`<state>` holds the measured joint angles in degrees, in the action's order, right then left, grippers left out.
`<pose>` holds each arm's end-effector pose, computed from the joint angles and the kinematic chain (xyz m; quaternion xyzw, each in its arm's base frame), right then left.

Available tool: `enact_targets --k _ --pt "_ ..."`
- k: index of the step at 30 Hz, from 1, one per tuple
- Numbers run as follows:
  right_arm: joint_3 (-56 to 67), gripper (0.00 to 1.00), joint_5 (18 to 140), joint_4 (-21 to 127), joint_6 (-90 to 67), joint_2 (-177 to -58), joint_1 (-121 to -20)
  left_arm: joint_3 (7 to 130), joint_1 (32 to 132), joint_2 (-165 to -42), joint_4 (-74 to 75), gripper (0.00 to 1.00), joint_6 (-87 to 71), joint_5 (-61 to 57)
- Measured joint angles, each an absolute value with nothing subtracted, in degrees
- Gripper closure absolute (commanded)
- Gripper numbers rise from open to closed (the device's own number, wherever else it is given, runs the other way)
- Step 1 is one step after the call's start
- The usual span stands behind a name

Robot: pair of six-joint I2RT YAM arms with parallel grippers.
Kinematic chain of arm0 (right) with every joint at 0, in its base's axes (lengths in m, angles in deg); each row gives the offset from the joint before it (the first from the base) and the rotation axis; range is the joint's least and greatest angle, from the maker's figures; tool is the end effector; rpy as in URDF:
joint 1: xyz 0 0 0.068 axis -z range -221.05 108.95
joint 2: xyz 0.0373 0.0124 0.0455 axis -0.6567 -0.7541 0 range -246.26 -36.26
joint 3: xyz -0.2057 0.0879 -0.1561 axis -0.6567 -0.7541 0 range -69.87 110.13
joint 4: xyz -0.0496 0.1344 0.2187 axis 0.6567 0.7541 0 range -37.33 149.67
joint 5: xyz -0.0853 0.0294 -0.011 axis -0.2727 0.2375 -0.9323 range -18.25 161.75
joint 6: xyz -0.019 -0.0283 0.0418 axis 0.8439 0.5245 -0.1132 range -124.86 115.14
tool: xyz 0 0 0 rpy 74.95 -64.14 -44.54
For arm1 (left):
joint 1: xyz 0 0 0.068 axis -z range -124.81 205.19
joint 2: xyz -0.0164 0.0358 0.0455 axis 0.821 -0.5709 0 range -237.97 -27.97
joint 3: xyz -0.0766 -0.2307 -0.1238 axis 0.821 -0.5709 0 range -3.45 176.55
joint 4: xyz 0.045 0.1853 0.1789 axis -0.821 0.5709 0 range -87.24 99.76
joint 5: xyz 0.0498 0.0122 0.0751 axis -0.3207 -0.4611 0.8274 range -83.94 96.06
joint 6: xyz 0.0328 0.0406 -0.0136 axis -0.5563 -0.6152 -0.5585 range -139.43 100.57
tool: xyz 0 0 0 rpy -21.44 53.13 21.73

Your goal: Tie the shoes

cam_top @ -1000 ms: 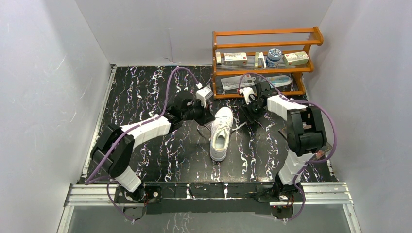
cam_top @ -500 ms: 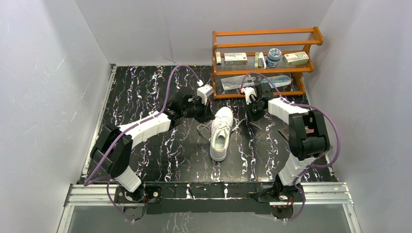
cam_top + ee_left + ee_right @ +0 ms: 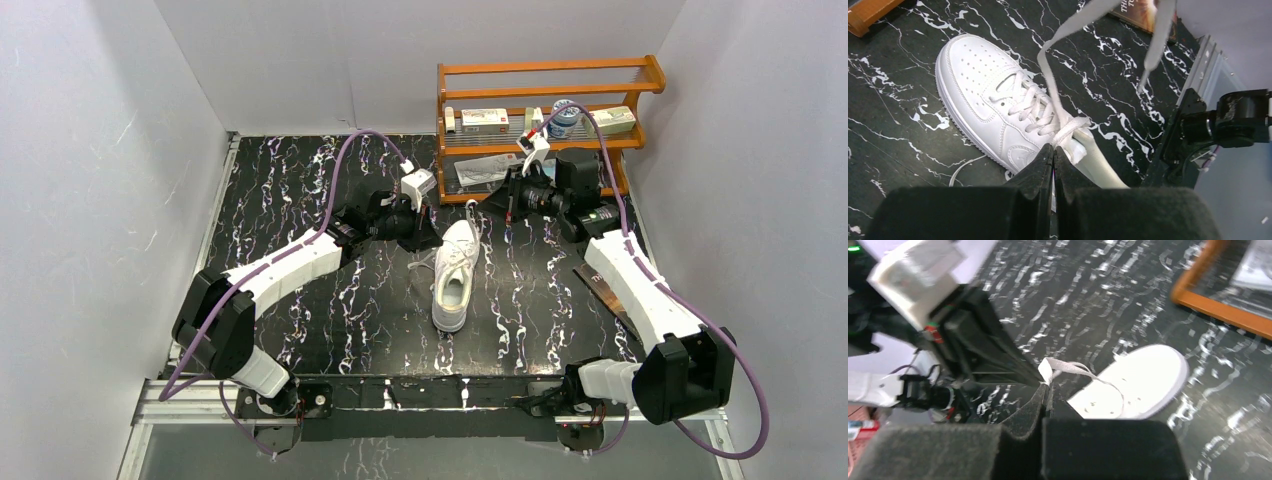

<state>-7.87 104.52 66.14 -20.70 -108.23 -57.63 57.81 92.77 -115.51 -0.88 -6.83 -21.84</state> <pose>0.2680 0.0999 0.3398 -0.1600 0.8010 0.3734 0.4397 0.2690 -0.2281 0.2819 0.3052 0.7596 -0.4099 0.4023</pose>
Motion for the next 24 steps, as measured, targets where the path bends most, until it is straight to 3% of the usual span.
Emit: enact_targets --k 16,24 --pt "-6.78 1.00 116.57 49.51 -37.57 -112.97 -62.15 57.50 92.81 -114.86 -2.50 1.00 -0.69 -25.62" --pt "-6.00 1.00 116.87 49.55 -40.81 -106.39 -62.55 52.37 92.20 -114.60 -10.63 1.00 4.03 -26.91"
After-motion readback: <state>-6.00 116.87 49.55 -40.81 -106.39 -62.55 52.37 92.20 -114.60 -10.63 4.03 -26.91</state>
